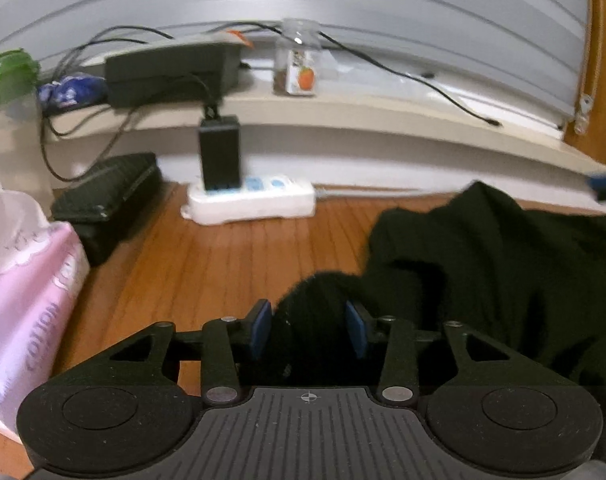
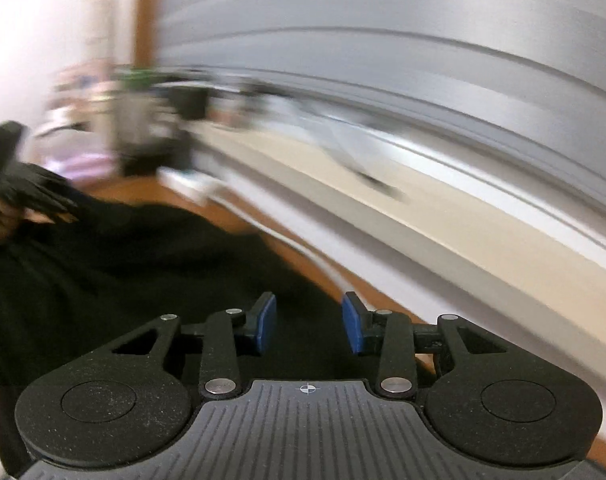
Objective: Fold clothes
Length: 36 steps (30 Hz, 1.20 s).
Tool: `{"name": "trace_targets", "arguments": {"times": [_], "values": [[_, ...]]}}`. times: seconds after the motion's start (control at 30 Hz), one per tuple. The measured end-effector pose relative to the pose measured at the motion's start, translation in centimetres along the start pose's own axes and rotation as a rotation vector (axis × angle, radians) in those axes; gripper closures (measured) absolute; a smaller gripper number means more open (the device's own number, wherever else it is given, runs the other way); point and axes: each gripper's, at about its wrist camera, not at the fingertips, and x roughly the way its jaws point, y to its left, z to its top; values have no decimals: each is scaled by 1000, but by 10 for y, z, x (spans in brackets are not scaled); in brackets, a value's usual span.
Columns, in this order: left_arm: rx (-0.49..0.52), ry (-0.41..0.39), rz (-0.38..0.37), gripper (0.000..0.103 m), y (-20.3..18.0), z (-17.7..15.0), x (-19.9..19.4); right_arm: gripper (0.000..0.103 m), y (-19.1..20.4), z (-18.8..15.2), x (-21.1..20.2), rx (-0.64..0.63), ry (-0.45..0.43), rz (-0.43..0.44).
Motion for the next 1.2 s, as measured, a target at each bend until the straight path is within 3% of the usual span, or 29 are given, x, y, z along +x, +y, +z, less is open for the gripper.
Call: {"name": "trace_targets", "arguments": {"times": [0.07,0.2,0.37,0.57,0.7,0.77,0.83,0.93,1.0,1.07,1.1,1.2], "values": [[5,-3,8,66,-5,-2,1,65,35,29,35,-30,-11,86],[15,-15,28,91,-13,-5,1,64,95,73,93,-45,2,229],[23,-45,36,95,-22,-12,-7,62,144,91,134,-88,84,308],[25,-52,-5,96,-32,-18,-16,61,153,84,145,-114,186,297],[27,-56,-32,97,-40,-22,-23,66,161,79,143,-180,195,244],[28,-58,-46,98,-43,-25,-26,63,169,80,144,-217,184,206],[39,-58,-53,98,-48,-27,-27,54,179,79,151,-257,199,173],[27,-58,-65,98,-49,-29,-27,58,191,74,167,-320,253,133],[21,-61,-70,98,-48,-31,-28,69,189,76,168,-297,244,152],[24,-65,-69,98,-49,-32,-31,86,185,83,157,-269,180,162],[27,-65,-74,100,-50,-32,-33,99,182,90,145,-252,106,157],[37,-62,-97,100,-55,-31,-39,102,169,112,108,-159,-132,108]]}}
